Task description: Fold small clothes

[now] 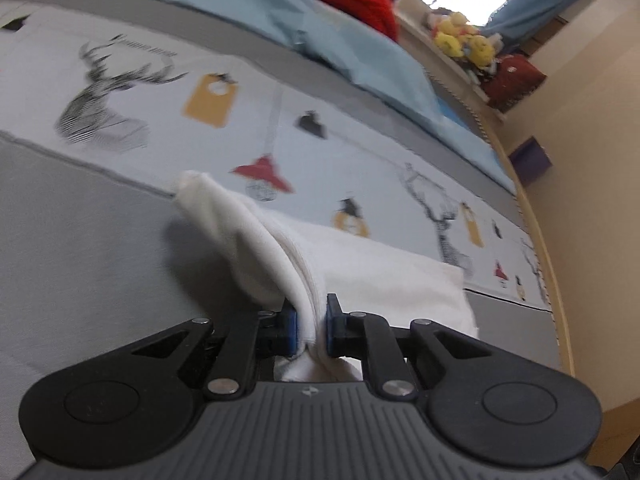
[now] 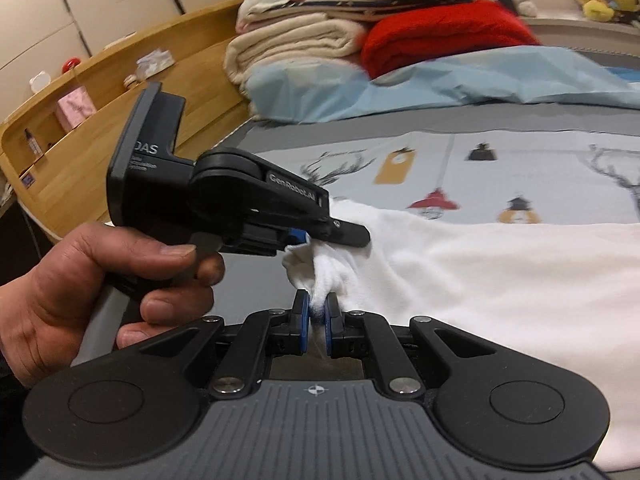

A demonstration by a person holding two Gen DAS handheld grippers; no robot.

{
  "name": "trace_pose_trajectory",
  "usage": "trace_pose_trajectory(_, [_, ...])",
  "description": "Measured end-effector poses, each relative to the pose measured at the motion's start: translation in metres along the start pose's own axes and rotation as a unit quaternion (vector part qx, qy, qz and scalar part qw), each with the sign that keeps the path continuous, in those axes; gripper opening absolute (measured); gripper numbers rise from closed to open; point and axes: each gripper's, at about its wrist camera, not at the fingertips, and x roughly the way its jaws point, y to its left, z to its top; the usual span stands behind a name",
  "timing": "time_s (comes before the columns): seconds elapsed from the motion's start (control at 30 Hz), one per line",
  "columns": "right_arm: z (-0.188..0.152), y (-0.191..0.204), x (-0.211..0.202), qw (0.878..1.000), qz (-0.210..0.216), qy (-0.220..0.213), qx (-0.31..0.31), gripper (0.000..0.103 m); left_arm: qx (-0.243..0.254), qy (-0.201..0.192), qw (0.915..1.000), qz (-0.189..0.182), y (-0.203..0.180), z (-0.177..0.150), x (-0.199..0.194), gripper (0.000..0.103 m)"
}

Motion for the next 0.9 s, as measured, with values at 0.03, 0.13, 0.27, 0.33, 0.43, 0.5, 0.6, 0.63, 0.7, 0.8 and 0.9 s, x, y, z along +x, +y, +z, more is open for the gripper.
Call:
trace_pose_trajectory(0.03, [0.0,-0.007,-0.007,1.0,-0.007,-0.002,0.001,0.007,0.009,-0.002,0.9999,-0.004,-0.014,0.0,0.005,0.014])
trace_pose_trajectory(0.13, [-0.003,-0.035,-0.034,0.999,-0.032,-0.009,0.009,0.007,0.038,-0.005,0.9991,-0.017,-0.055,-0.006,0.019,0.014])
trace_pose_trajectory(0.27, [-0.01,-0.077,-0.069,0.996,-0.084,-0.018,0.024,0.007,0.09,-0.006,0.9951,-0.039,-0.113,-0.021,0.04,0.013])
trace_pose_trajectory(0.33, [-0.018,-0.1,-0.09,0.992,-0.113,-0.025,0.042,0.007,0.119,-0.008,0.9911,-0.059,-0.144,-0.03,0.051,0.013])
trace_pose_trajectory(0.43, [-0.03,-0.129,-0.119,0.987,-0.146,-0.036,0.063,0.007,0.155,-0.01,0.9837,-0.09,-0.187,-0.048,0.065,0.013])
trace_pose_trajectory(0.5, [-0.038,-0.145,-0.135,0.982,-0.169,-0.036,0.071,0.007,0.175,-0.011,0.9783,-0.111,-0.211,-0.061,0.073,0.014])
trace_pose_trajectory(0.6, [-0.054,-0.168,-0.139,0.974,-0.208,0.002,0.086,0.007,0.191,0.008,0.9718,-0.137,-0.237,-0.077,0.091,0.019])
trace_pose_trajectory(0.63, [-0.061,-0.178,-0.134,0.969,-0.227,0.033,0.096,0.007,0.198,0.014,0.9705,-0.136,-0.243,-0.082,0.096,0.022])
trace_pose_trajectory(0.7, [-0.074,-0.196,-0.123,0.953,-0.261,0.091,0.126,0.007,0.216,0.024,0.9687,-0.12,-0.25,-0.089,0.103,0.022])
trace_pose_trajectory(0.8, [-0.079,-0.212,-0.116,0.94,-0.275,0.11,0.172,0.009,0.241,0.029,0.9654,-0.097,-0.253,-0.094,0.107,0.022])
trace_pose_trajectory(0.9, [-0.068,-0.204,-0.119,0.94,-0.295,0.079,0.149,0.01,0.241,0.033,0.9663,-0.084,-0.246,-0.092,0.109,0.022])
